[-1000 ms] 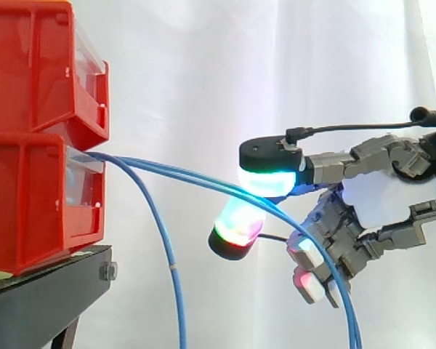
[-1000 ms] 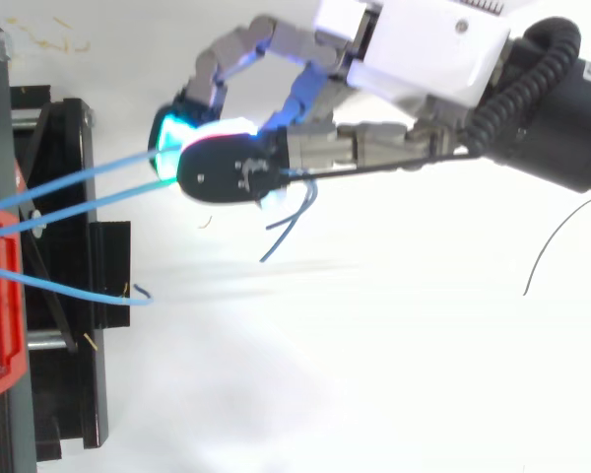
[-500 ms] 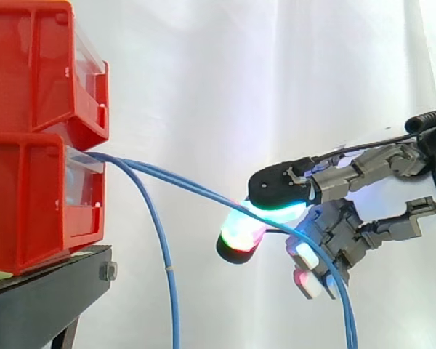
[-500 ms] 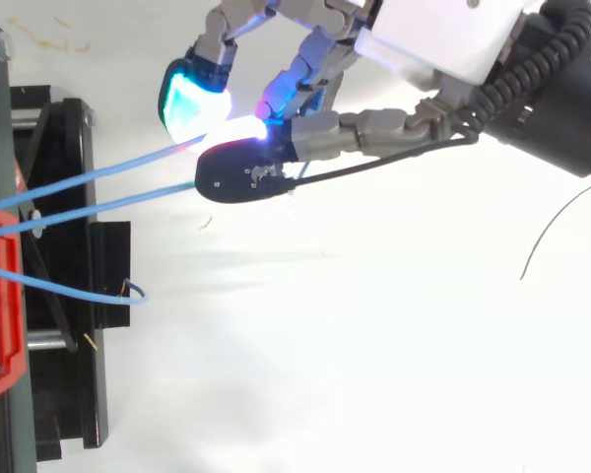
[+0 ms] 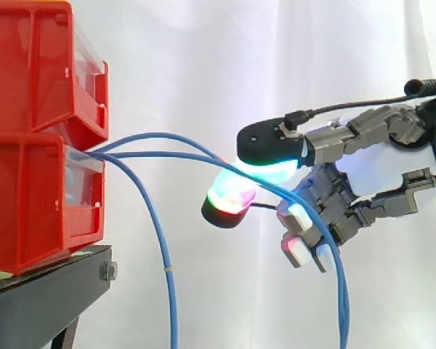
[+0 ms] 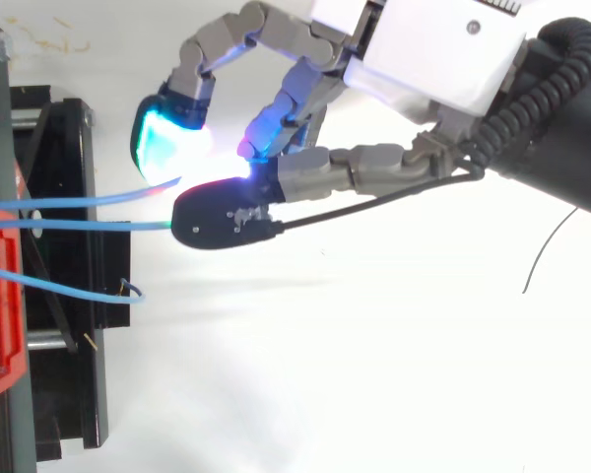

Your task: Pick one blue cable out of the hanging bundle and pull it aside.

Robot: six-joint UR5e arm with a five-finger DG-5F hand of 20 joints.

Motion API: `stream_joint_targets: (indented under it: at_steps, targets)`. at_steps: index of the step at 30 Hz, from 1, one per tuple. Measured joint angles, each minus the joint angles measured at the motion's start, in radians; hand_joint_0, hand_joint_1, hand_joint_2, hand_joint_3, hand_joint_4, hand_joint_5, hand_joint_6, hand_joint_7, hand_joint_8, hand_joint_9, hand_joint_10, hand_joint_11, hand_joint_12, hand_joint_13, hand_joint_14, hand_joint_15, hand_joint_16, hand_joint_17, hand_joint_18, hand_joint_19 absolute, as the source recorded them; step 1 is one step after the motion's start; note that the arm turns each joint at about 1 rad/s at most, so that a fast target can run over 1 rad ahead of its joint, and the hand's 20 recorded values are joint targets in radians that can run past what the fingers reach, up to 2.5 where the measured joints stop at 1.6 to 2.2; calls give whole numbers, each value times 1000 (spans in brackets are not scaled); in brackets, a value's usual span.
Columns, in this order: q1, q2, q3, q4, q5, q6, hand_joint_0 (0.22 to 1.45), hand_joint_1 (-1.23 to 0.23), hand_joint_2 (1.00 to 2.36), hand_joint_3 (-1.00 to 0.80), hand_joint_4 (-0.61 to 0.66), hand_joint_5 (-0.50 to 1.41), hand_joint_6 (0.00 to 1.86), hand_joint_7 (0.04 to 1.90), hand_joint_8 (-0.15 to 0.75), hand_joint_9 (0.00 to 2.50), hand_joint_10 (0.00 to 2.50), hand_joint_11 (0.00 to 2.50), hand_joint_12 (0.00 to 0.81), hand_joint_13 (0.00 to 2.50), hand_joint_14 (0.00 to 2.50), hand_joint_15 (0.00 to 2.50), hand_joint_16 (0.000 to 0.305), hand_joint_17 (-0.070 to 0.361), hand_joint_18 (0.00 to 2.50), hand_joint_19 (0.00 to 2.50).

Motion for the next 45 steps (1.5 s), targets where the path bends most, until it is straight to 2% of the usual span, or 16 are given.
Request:
stream_joint_targets:
  at_steps: [5,12,18,28,33,45]
  targets:
    - [12,0,4,-17,-5,30,562,-669,1012,-239,-4,-124,935,827,290,1306,17,900,389,1078,23,843,51,114,922,825]
    - [31,0,4,-45,-46,142,553,-638,1012,-278,-5,-119,927,857,285,1293,17,910,379,1061,24,848,49,110,893,839]
    - [40,0,5,-53,-69,199,569,-654,1015,-297,11,-116,920,912,268,1279,20,936,359,1031,26,852,43,97,852,850]
    - [41,0,4,-54,-95,217,581,-740,1010,-380,4,-104,915,937,259,1273,20,936,351,1014,26,855,42,94,853,831]
    - [41,0,4,-54,-107,221,549,-691,1006,-435,-9,-96,908,951,261,1285,20,920,357,1018,25,858,43,98,850,843]
    - [41,0,4,-53,-109,221,510,-631,1000,-500,-5,-91,901,950,279,1301,20,903,378,1032,23,862,47,106,851,849]
